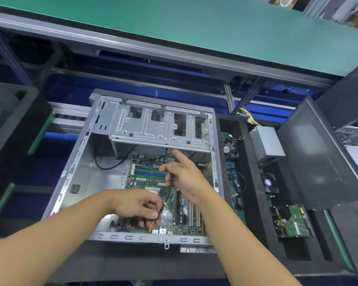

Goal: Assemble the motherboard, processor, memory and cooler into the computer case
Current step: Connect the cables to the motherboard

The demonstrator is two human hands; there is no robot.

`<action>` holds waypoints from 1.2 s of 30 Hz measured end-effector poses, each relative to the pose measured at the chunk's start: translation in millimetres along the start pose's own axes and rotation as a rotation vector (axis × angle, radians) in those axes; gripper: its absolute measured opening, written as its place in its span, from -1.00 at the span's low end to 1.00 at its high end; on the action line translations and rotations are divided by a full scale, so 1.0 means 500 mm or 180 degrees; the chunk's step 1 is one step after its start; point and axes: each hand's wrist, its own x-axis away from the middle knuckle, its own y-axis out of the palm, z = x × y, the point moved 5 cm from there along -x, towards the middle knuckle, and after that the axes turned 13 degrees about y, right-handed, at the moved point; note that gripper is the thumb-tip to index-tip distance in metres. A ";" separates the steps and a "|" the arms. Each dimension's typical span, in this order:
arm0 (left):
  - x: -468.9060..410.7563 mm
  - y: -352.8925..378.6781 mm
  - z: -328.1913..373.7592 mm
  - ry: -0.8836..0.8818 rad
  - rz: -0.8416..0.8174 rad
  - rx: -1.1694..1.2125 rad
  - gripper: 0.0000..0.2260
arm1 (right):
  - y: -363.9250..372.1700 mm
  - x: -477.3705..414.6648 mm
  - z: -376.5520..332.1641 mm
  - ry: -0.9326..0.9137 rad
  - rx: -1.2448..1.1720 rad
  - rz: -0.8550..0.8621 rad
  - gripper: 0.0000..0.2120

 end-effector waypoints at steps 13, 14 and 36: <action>-0.147 0.016 0.070 0.0242 0.0654 -0.1749 -0.92 | -0.002 0.009 -0.061 -0.0367 0.2993 0.0177 -0.56; -0.153 0.018 0.064 0.0263 0.0741 -0.1507 -0.91 | -0.003 0.012 -0.062 -0.0335 0.3041 0.0149 -0.55; -0.105 -0.022 0.024 0.0325 0.0444 0.1039 -0.81 | -0.028 0.019 -0.017 -0.0186 0.2946 0.0560 -0.65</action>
